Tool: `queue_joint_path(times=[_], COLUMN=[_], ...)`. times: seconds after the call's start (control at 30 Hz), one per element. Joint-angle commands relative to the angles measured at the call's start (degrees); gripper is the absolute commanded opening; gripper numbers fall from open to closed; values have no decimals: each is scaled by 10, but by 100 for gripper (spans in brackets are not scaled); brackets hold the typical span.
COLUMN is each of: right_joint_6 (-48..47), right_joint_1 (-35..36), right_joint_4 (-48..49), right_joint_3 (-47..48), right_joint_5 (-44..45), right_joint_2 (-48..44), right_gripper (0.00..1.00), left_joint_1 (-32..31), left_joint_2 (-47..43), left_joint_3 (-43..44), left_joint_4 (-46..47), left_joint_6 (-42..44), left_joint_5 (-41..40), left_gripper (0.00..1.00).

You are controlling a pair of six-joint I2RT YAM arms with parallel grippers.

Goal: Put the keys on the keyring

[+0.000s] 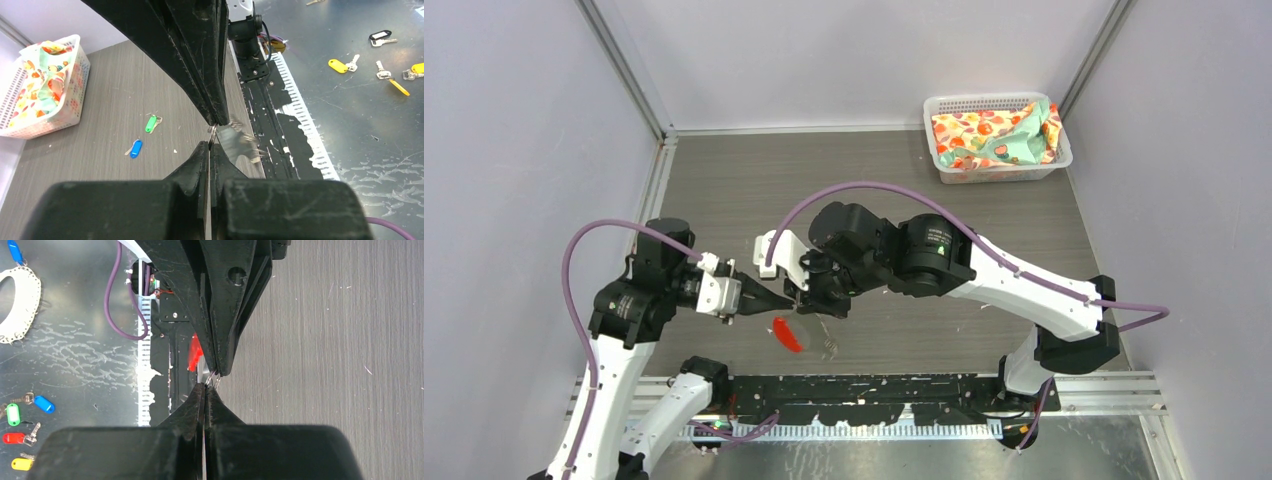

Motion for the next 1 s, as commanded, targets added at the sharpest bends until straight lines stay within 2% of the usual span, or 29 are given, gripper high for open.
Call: queue_joint_path(times=[0.0,0.17,0.3,0.43,0.63,0.73,0.8,0.97], right_joint_6=[-4,-4,-4,-3,1,9,20,49], right_joint_1=[0,0,0,0,0,-6,-15,-45], right_joint_4=[18,22,28,31,43,58,94,209], right_joint_3=[23,29,30,33,31,15,-20,-147], right_joint_5=[-9,-10,-14,-17,-21,-22,-21,-34], right_joint_2=[2,8,11,13,11,-1,-34,-147], right_gripper=[1,1,1,1,1,10,26,51], left_joint_1=[-3,-7,-9,-9,-11,-12,-12,-12], left_joint_2=[2,3,-1,-3,4,6,4,-22], left_joint_3=[25,26,20,17,23,25,19,-3], left_joint_4=[9,9,9,9,9,32,61,138], left_joint_6=[-21,-34,-35,-38,-54,-96,-140,-183], left_joint_5=[25,37,29,16,30,39,47,74], left_gripper=[1,7,8,0,0,0,0,0])
